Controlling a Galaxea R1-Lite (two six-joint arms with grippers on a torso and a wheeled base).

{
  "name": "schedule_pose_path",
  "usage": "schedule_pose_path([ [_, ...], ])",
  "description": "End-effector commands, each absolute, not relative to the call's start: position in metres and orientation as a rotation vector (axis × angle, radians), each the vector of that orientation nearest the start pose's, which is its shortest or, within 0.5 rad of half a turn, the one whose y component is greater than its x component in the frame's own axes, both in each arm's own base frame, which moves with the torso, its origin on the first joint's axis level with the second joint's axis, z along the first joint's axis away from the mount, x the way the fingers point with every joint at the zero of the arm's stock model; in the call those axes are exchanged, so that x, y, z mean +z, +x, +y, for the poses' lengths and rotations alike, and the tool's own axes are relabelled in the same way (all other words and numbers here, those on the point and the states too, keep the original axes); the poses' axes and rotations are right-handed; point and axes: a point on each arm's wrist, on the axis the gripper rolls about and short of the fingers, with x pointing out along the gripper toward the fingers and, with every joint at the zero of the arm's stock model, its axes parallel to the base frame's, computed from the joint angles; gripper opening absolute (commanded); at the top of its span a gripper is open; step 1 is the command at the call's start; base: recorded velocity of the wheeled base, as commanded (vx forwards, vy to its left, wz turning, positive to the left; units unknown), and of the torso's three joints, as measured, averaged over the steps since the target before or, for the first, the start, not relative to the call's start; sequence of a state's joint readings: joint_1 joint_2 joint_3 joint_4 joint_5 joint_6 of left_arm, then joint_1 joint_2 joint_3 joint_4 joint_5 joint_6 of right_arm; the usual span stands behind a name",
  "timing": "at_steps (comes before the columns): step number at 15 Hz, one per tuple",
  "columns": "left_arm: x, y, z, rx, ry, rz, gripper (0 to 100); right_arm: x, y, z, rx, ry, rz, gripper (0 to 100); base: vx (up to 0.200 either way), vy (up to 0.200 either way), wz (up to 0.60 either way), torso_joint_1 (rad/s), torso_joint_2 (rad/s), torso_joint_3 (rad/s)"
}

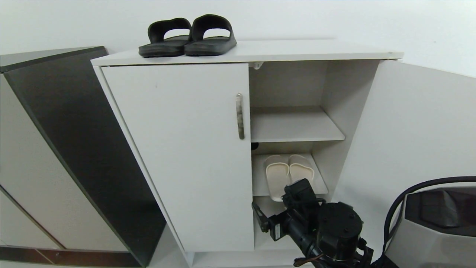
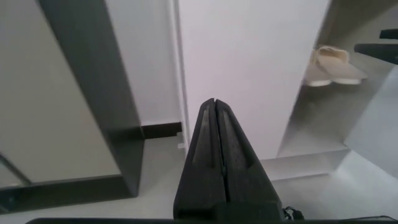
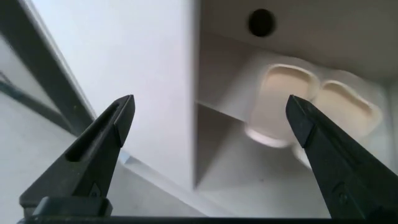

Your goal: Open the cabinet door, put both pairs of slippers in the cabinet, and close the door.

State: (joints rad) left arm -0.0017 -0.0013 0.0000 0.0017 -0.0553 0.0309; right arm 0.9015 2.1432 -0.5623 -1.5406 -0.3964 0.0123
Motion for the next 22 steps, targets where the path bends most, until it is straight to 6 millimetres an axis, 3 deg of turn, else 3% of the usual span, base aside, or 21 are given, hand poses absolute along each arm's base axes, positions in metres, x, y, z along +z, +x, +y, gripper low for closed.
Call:
schedule_pose_path([
  [1, 0.0753, -0.0228, -0.0012, -0.057, 0.031, 0.001, 0, 0.0735, 0.2133, 0.2600, 0.512, -0.012, 0.034, 100, 0.000, 0.200, 0.00, 0.002, 0.00, 0.002],
  [10, 0.0753, -0.0228, -0.0012, -0.057, 0.029, 0.001, 0, 0.0782, 0.2085, 0.2620, 0.520, -0.006, 0.024, 100, 0.000, 0.200, 0.00, 0.000, 0.00, 0.003],
  [22, 0.0753, -0.0228, -0.0012, -0.057, 0.028, 0.001, 0, 0.0743, 0.2100, 0.2591, 0.518, -0.074, 0.010, 100, 0.000, 0.000, 0.00, 0.000, 0.00, 0.000],
])
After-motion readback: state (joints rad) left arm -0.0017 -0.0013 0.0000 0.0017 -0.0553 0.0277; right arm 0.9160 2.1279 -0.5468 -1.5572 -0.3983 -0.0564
